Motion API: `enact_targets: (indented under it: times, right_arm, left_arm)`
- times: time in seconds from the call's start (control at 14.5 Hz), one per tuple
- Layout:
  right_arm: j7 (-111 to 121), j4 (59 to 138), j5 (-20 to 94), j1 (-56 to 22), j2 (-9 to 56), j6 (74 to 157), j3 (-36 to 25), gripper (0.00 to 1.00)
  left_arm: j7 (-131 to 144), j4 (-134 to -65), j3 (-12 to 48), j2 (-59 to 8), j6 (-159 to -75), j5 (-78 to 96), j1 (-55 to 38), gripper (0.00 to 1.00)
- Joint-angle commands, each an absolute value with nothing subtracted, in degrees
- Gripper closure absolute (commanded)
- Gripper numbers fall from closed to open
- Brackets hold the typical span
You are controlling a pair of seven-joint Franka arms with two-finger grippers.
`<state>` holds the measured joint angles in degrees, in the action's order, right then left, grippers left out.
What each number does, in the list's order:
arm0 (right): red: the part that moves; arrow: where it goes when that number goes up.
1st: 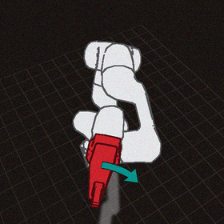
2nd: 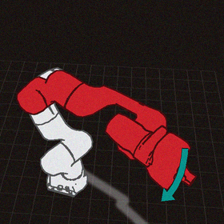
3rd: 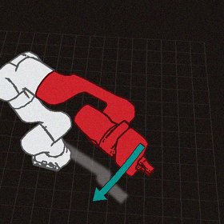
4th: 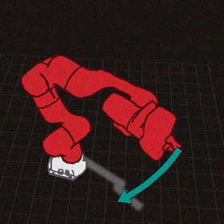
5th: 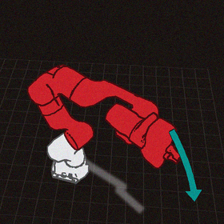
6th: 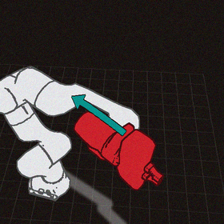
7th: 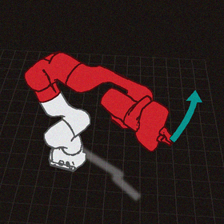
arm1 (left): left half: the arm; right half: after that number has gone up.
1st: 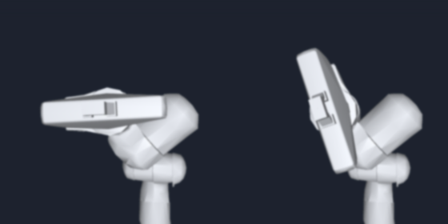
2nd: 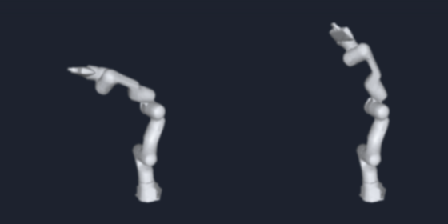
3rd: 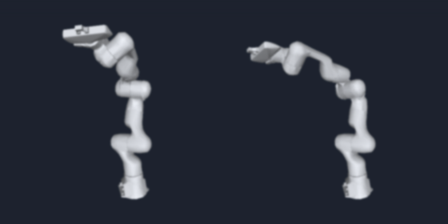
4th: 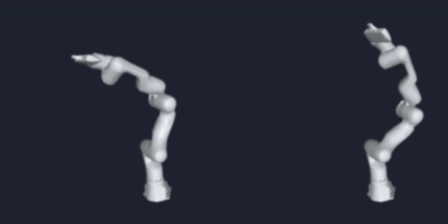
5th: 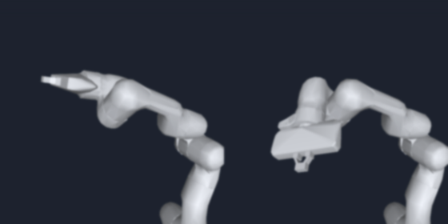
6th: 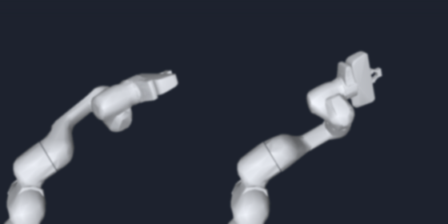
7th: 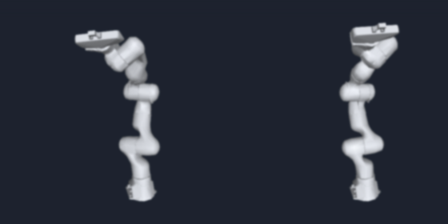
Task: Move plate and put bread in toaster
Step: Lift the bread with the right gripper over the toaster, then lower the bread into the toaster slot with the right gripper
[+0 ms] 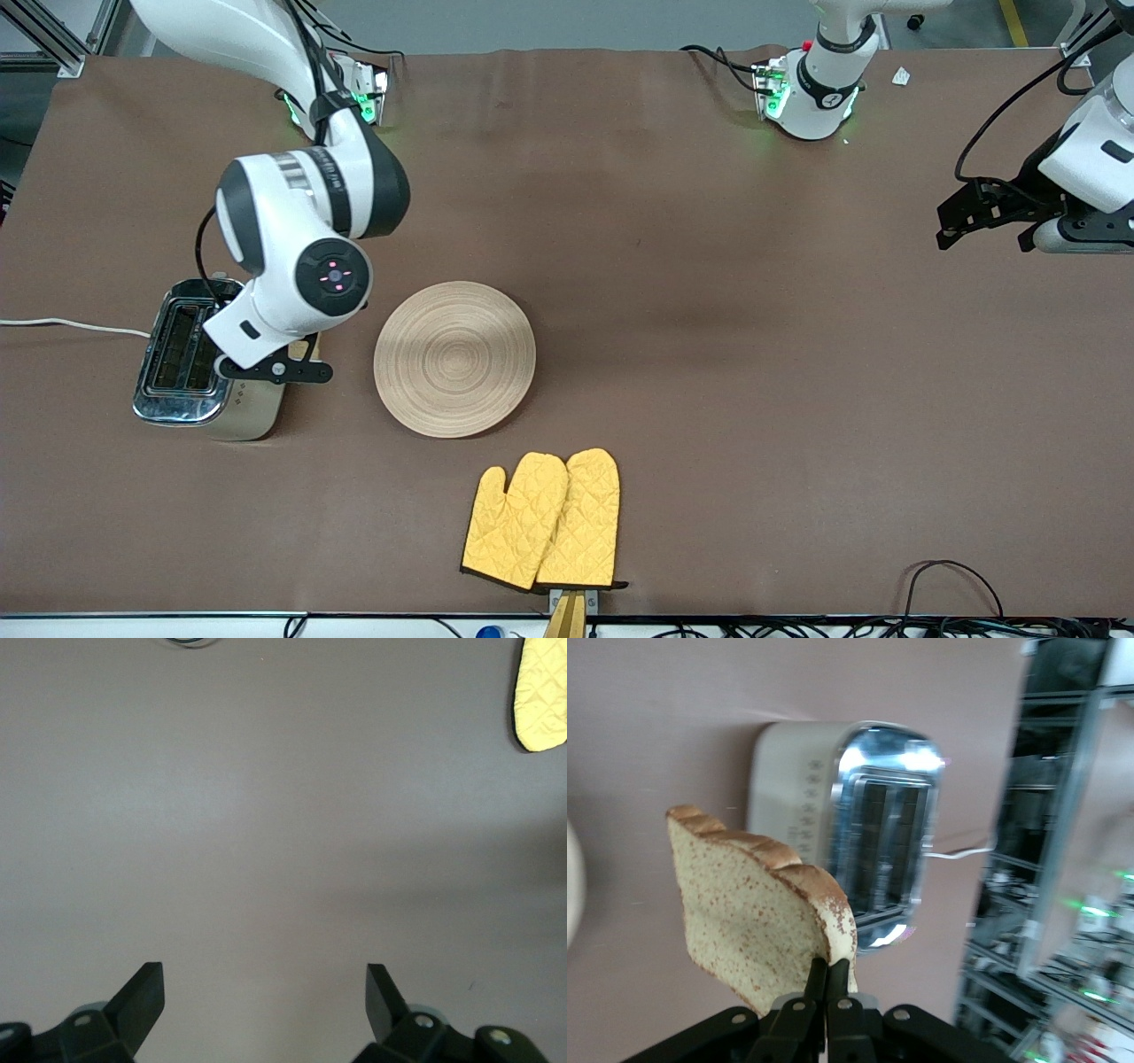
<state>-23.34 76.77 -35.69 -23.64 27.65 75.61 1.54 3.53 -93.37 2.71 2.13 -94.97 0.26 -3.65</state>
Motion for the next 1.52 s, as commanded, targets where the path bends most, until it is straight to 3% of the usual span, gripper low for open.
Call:
enact_targets:
  times: [0.0, 0.48, 1.45]
  right_arm:
    - [-22.95, 77.78, -42.95, -23.21, 26.98, 72.78, 1.23, 1.0]
    - [-18.37, 77.87, -48.6, -16.0, 27.33, 71.1, 0.53, 1.0]
    - [-19.6, 77.43, -48.6, -15.21, 32.17, 71.19, 0.53, 1.0]
  left_arm:
    - [3.25, -92.81, 2.64, 2.11, -95.19, 1.14, -3.52, 0.0]
    - [3.34, -92.9, 2.72, 2.11, -95.19, 1.23, -3.52, 0.0]
    - [3.34, -92.9, 2.72, 2.11, -95.19, 2.2, -3.52, 0.0]
